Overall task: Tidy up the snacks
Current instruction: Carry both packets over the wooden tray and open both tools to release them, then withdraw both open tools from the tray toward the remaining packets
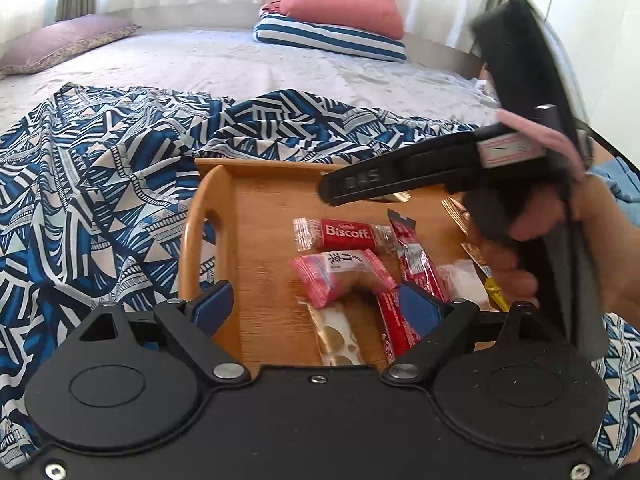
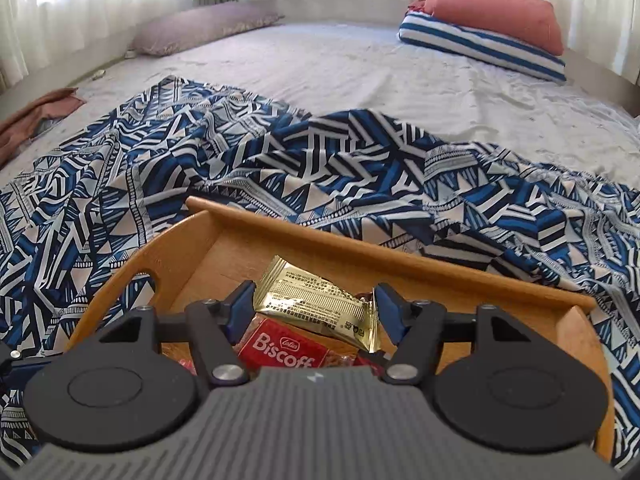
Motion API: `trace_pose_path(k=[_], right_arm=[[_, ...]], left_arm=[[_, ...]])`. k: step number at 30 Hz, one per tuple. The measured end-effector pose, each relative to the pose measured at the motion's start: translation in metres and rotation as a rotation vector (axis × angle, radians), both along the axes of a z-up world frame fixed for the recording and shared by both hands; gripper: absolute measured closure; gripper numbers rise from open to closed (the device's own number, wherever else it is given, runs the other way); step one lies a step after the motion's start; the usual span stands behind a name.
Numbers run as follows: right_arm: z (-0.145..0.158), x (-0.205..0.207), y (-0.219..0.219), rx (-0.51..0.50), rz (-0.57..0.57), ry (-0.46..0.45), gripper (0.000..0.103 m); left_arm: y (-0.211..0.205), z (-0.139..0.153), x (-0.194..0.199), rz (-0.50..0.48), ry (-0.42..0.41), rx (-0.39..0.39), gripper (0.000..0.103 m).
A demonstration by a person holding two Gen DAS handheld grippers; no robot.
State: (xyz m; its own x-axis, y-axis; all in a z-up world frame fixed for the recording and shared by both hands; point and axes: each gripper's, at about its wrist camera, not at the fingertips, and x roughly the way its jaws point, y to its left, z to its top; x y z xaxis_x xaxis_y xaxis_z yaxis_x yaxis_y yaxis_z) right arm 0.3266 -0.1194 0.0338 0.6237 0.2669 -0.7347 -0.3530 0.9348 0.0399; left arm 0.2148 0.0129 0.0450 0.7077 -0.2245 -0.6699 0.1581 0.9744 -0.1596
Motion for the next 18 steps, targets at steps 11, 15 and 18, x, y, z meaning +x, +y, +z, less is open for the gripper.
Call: trace_pose_path(k=[11, 15, 18], right_arm=[[-0.004, -0.001, -0.013, 0.071, -0.021, 0.029, 0.016], [0.011, -0.013, -0.022, 0.096, -0.03, 0.004, 0.016], [0.023, -0.028, -0.031, 0.111, -0.034, -0.022, 0.015]], left_arm=[[0.0, -0.001, 0.0, -0.007, -0.003, 0.02, 0.014], [0.0, 0.002, -0.005, -0.005, -0.008, 0.023, 0.014], [0.0, 0.005, -0.011, -0.004, -0.012, 0.022, 0.014]])
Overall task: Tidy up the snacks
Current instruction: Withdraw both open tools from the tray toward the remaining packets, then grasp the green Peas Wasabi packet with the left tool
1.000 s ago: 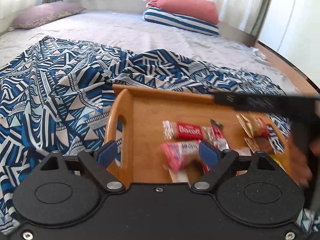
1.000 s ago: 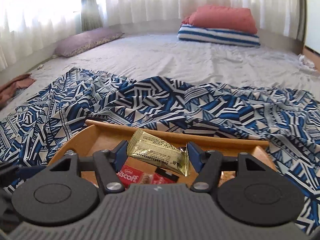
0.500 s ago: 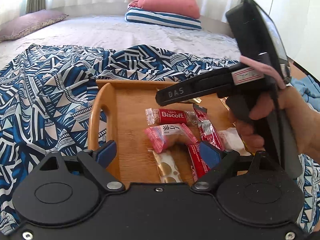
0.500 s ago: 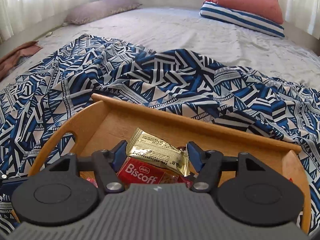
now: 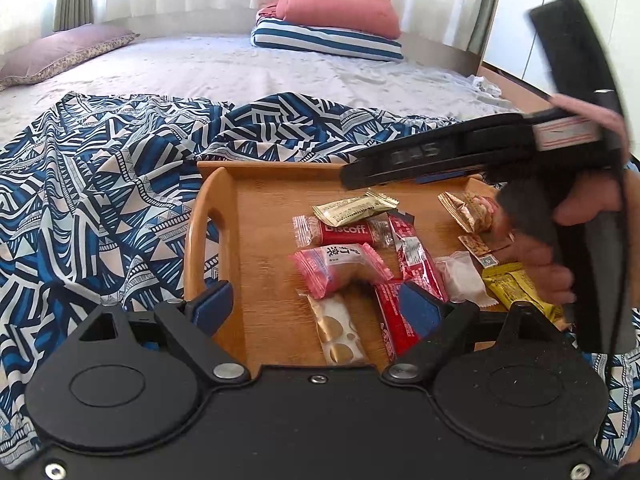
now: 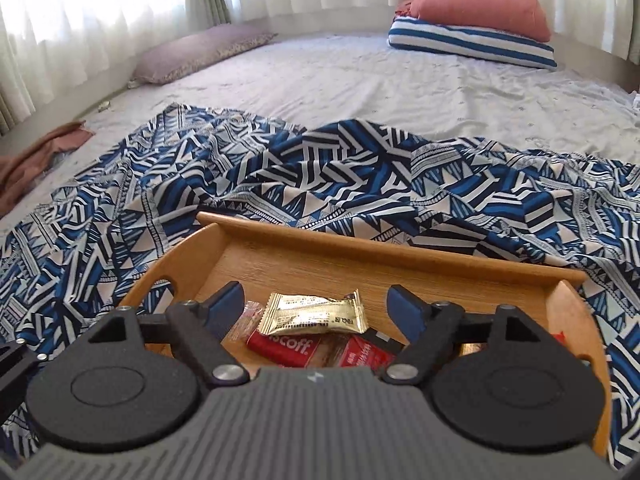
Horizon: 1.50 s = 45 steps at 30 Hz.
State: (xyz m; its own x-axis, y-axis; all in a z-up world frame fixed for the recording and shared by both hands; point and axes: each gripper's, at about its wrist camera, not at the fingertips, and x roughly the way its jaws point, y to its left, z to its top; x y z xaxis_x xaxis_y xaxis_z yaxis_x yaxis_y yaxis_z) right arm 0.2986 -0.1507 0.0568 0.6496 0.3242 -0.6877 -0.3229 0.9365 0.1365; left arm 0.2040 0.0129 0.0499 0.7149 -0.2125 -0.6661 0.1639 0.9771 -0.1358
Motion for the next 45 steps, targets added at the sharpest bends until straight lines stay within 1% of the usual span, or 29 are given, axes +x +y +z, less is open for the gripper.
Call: trace_pose_path(k=[7, 11, 15, 21, 24, 27, 33, 35, 37, 38, 39, 41, 42, 43, 44, 45], right_arm=[[0.021, -0.05, -0.026, 0.007, 0.007, -0.063, 0.013], [0.025, -0.081, -0.044, 0.017, 0.0, -0.085, 0.013], [0.024, -0.108, -0.061, 0.022, -0.019, -0.09, 0.012], [0.025, -0.132, -0.08, 0.02, -0.059, -0.037, 0.012], [0.027, -0.14, -0.086, 0.033, -0.076, -0.004, 0.012], [0.028, -0.147, -0.09, 0.044, -0.09, 0.009, 0.012], [0.022, -0.16, -0.095, 0.041, -0.118, 0.025, 0.012], [0.019, -0.164, -0.097, 0.05, -0.123, 0.039, 0.012], [0.015, -0.167, -0.099, 0.062, -0.123, 0.06, 0.012], [0.014, -0.168, -0.099, 0.066, -0.124, 0.069, 0.012], [0.011, -0.169, -0.099, 0.068, -0.125, 0.078, 0.012], [0.008, -0.17, -0.099, 0.075, -0.127, 0.093, 0.012], [0.006, -0.171, -0.099, 0.08, -0.126, 0.101, 0.011], [0.005, -0.17, -0.099, 0.086, -0.127, 0.107, 0.011], [0.004, -0.17, -0.099, 0.091, -0.127, 0.113, 0.011], [0.002, -0.17, -0.099, 0.095, -0.128, 0.118, 0.011]], left_arm=[[-0.003, 0.008, -0.022, -0.015, -0.019, -0.004, 0.012], [-0.007, 0.009, -0.039, -0.035, -0.029, 0.005, 0.011], [-0.012, 0.007, -0.056, -0.061, -0.02, 0.01, 0.011], [-0.027, 0.001, -0.078, -0.097, 0.006, 0.014, 0.01], [-0.036, -0.003, -0.089, -0.113, 0.026, 0.004, 0.01], [-0.048, -0.008, -0.098, -0.122, 0.054, -0.014, 0.01], [-0.076, -0.023, -0.112, -0.108, 0.098, -0.037, 0.01], [-0.085, -0.028, -0.114, -0.1, 0.11, -0.039, 0.012], [-0.093, -0.034, -0.113, -0.089, 0.123, -0.036, 0.02], [-0.096, -0.036, -0.113, -0.075, 0.124, -0.025, 0.021], [-0.099, -0.037, -0.113, -0.062, 0.112, -0.009, 0.025], [-0.102, -0.037, -0.112, -0.048, 0.09, 0.01, 0.038], [-0.102, -0.036, -0.112, -0.037, 0.089, 0.009, 0.048], [-0.1, -0.035, -0.11, -0.029, 0.094, 0.002, 0.063], [-0.098, -0.035, -0.109, -0.026, 0.102, -0.007, 0.068], [-0.095, -0.034, -0.108, -0.024, 0.111, -0.018, 0.07]])
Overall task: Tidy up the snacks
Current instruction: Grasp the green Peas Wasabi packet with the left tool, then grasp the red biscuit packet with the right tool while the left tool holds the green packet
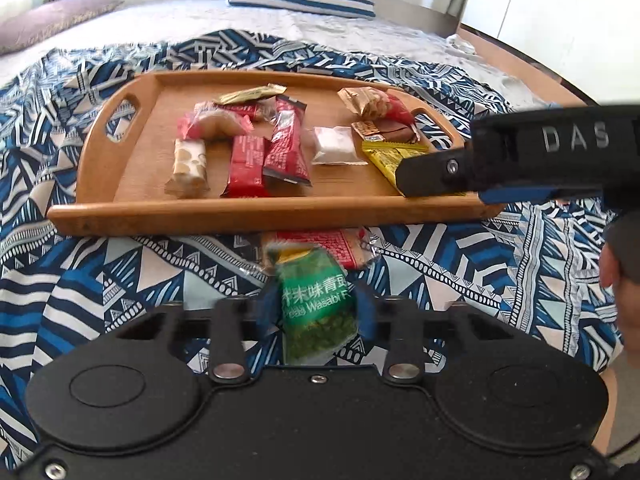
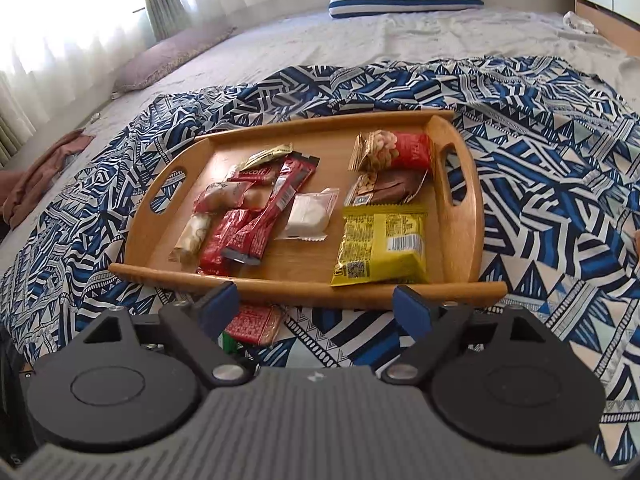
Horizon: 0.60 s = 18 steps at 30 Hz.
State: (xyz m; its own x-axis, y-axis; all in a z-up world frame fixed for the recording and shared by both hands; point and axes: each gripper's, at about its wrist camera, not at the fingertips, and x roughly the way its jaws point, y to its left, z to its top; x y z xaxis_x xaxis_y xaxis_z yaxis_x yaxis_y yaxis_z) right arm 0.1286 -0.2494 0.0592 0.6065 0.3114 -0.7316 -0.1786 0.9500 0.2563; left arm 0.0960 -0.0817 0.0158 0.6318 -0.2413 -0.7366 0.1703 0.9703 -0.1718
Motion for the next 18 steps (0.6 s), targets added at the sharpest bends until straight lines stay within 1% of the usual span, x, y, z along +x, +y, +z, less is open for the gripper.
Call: trace_pose_path(k=[3, 7, 11, 16, 18], right_arm=[[-0.005, 0.002, 0.002, 0.017, -0.003, 0.018, 0.011], [-0.013, 0.001, 0.009, 0.014, 0.002, 0.024, 0.011], [-0.021, -0.007, 0.024, -0.023, 0.016, -0.022, 0.008], [-0.028, -0.022, 0.05, -0.081, 0.035, -0.101, 0.004], [-0.031, -0.025, 0.057, -0.085, 0.027, -0.119, 0.0]], left_arm=[[0.01, 0.003, -0.005, -0.005, -0.004, -0.005, 0.071], [0.026, 0.01, -0.016, 0.005, -0.043, 0.041, 0.071], [0.05, 0.015, -0.022, 0.049, -0.066, 0.058, 0.071], [0.081, 0.015, -0.019, 0.116, -0.06, 0.057, 0.071], [0.091, 0.014, -0.018, 0.131, -0.06, 0.056, 0.071]])
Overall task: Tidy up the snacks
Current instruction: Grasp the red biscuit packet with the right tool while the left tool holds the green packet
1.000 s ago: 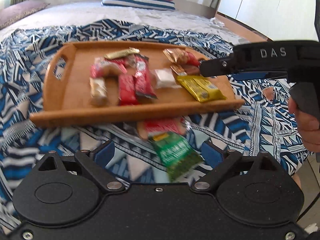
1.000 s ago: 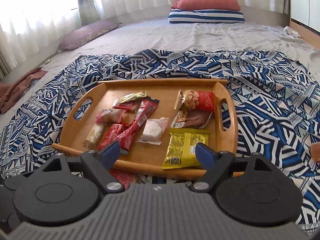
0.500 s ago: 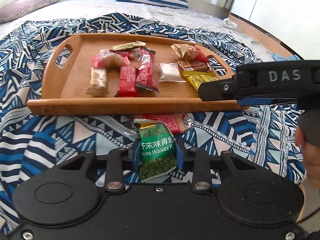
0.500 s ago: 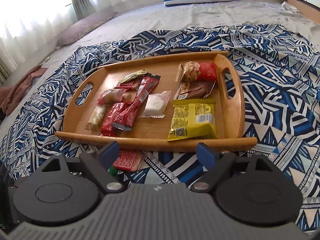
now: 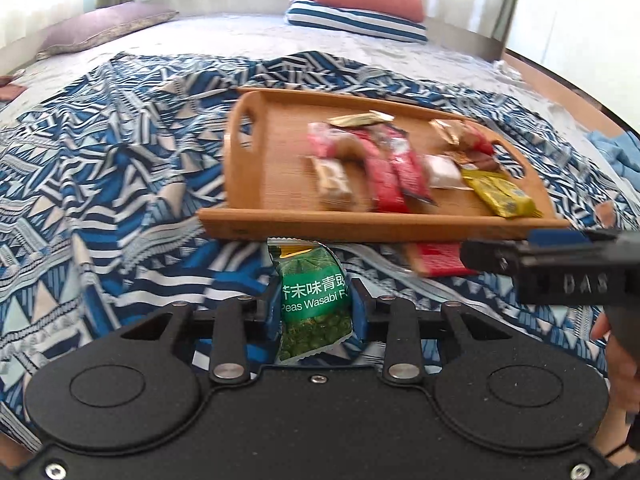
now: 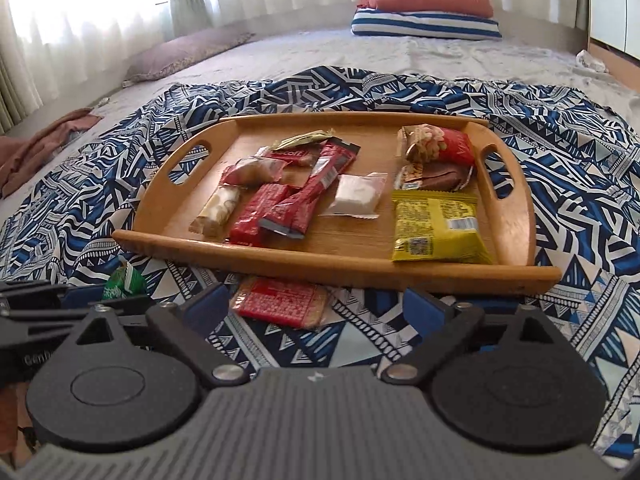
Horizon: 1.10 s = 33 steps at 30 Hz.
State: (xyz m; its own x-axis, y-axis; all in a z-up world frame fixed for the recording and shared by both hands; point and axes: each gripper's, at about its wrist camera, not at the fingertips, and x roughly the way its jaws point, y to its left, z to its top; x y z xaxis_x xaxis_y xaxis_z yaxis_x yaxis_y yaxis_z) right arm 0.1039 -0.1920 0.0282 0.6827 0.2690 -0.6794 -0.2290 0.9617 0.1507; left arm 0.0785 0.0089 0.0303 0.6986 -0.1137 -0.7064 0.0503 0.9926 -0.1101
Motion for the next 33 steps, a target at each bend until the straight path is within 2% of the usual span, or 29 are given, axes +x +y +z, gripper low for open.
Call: trace_pose_path(k=[7, 13, 18, 22, 29, 33], right_arm=[[-0.011, -0.004, 0.027, -0.041, -0.04, -0.065, 0.0], [-0.026, -0.001, 0.05, -0.146, -0.041, -0.087, 0.0], [-0.033, 0.0, 0.061, -0.178, -0.048, -0.075, 0.0], [-0.035, 0.0, 0.063, -0.163, -0.059, -0.077, 0.001], [-0.035, -0.004, 0.063, -0.154, -0.084, -0.092, 0.008], [-0.034, -0.007, 0.059, -0.138, -0.095, -0.099, 0.02]], left_arm=[[0.021, 0.003, 0.002, 0.014, -0.029, -0.006, 0.071], [0.029, 0.002, 0.005, 0.014, -0.033, -0.014, 0.071], [0.03, -0.001, 0.005, 0.007, -0.028, -0.022, 0.071], [0.029, -0.001, 0.005, 0.003, -0.029, -0.029, 0.071], [0.023, -0.002, 0.009, -0.005, -0.03, -0.03, 0.071], [0.02, -0.001, 0.009, -0.012, -0.032, -0.027, 0.071]])
